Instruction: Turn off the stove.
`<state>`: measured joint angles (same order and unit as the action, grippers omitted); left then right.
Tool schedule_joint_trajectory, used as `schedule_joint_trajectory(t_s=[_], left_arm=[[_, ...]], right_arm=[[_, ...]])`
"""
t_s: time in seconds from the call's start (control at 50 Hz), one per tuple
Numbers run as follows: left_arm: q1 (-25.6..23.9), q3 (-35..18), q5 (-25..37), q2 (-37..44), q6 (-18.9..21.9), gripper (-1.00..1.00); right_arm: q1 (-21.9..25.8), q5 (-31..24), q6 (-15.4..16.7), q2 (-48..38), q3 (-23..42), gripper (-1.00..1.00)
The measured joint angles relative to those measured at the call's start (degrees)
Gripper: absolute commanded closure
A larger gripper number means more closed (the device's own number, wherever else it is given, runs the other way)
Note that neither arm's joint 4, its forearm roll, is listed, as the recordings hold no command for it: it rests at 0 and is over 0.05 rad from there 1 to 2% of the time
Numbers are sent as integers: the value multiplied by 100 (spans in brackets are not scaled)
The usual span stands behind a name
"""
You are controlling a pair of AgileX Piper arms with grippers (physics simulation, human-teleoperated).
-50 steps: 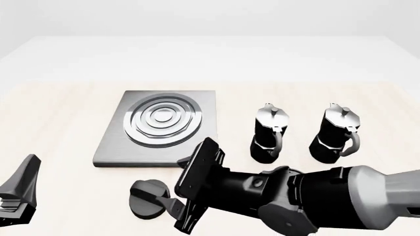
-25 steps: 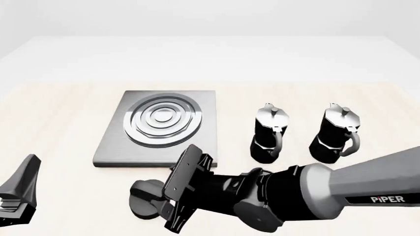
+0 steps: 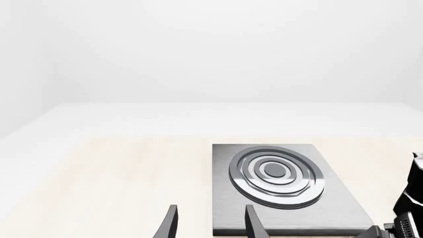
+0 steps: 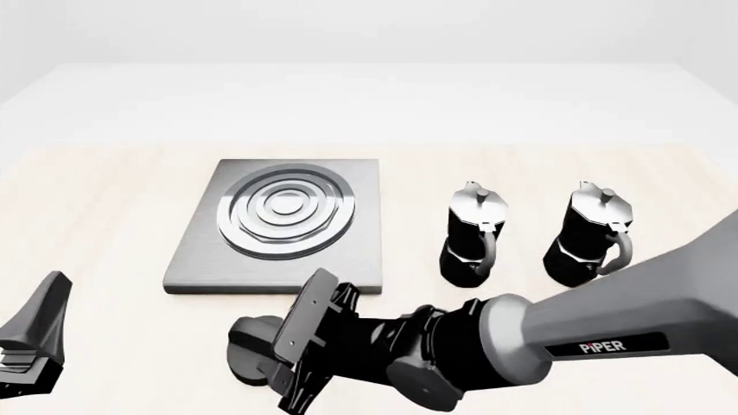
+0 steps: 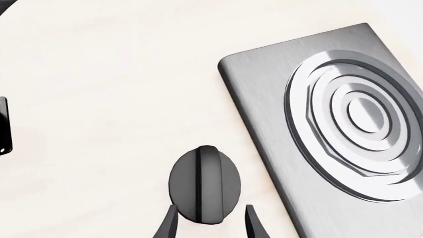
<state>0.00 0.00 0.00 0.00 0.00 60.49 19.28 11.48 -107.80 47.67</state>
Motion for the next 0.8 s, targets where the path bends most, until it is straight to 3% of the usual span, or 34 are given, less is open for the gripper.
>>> schedule_joint_trajectory(t_s=[0.8], left_arm=[[0,0,0,0,0,-100]], right_arm=[[414,-112,-92,-118,154,-100]])
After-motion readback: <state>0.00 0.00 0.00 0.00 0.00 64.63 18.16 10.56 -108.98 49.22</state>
